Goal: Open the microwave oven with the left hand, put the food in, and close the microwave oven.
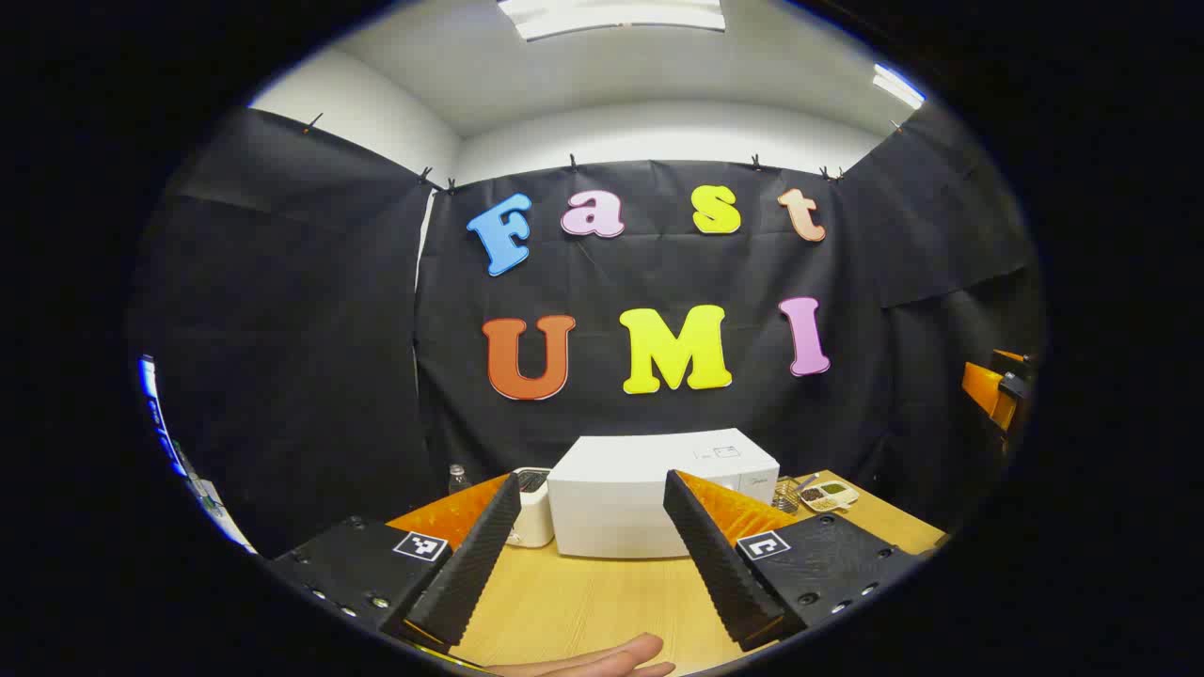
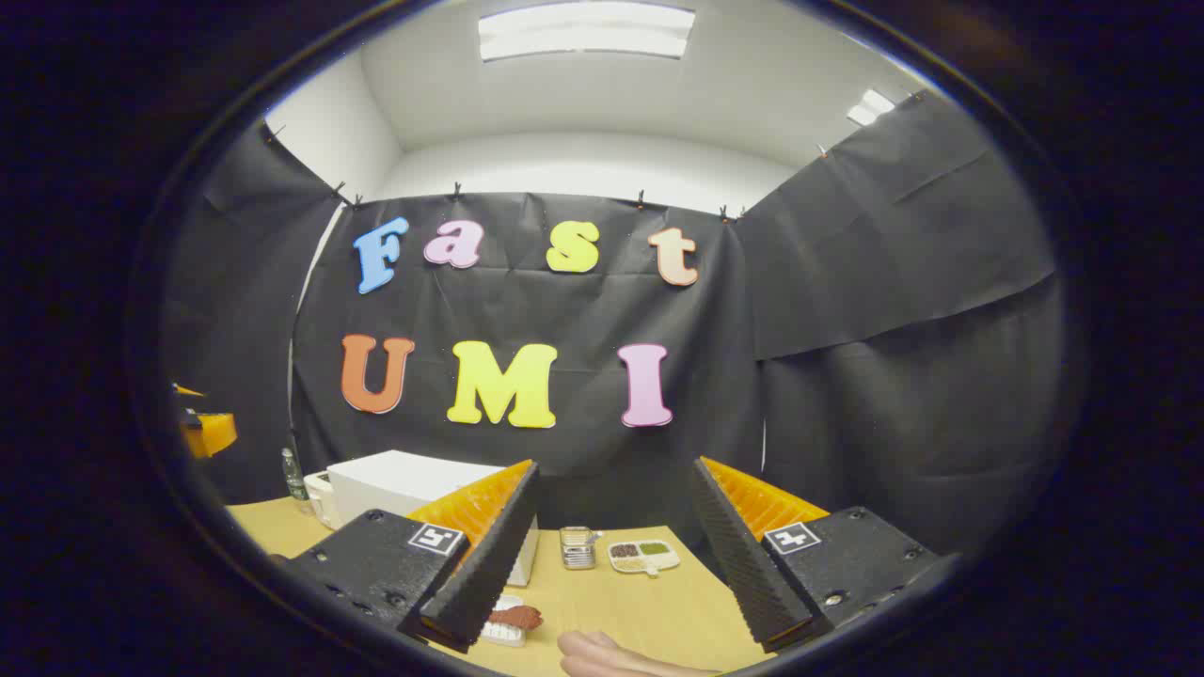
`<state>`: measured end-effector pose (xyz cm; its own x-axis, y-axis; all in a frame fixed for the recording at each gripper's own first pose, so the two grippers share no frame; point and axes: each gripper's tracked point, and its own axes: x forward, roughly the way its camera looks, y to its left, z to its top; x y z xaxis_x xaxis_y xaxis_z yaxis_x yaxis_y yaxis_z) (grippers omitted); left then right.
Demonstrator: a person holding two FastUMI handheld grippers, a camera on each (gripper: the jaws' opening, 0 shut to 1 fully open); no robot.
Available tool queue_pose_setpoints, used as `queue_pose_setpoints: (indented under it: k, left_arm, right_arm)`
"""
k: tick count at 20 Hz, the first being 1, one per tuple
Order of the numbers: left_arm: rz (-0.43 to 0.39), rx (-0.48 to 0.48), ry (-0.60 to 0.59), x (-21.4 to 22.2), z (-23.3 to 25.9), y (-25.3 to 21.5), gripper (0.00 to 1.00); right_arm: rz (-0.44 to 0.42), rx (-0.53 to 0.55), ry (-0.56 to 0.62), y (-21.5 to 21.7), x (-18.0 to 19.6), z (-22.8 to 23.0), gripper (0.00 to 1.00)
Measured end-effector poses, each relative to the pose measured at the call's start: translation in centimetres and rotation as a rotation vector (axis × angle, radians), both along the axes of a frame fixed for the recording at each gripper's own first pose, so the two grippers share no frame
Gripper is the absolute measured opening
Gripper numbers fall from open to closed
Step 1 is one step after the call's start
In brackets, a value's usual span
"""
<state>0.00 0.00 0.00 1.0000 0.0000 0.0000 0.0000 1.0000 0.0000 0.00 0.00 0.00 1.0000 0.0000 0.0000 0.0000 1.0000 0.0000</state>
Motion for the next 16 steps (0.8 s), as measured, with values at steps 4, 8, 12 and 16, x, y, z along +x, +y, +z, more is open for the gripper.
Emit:
queue_pose_setpoints:
  k: [4,8,12,16]
  left_arm:
    - [-0.008,-0.006,0.012,-0.6,-0.2,-0.3,0.95]
    - [-0.026,-0.008,0.005,-1.0,0.2,-0.8,0.95]
    - [-0.036,-0.020,0.009,-1.1,0.2,-1.2,0.95]
    - [-0.039,-0.022,0.009,-1.0,0.3,-1.5,0.95]
  right_arm:
    - [0.025,0.023,0.042,0.3,0.4,-1.5,1.00]
    - [0.015,0.004,0.065,-0.6,0.9,-2.2,1.00]
    - [0.007,-0.002,0.058,-1.2,0.8,-2.1,1.00]
    - [0.015,-0.007,0.054,-1.2,0.5,-1.9,1.00]
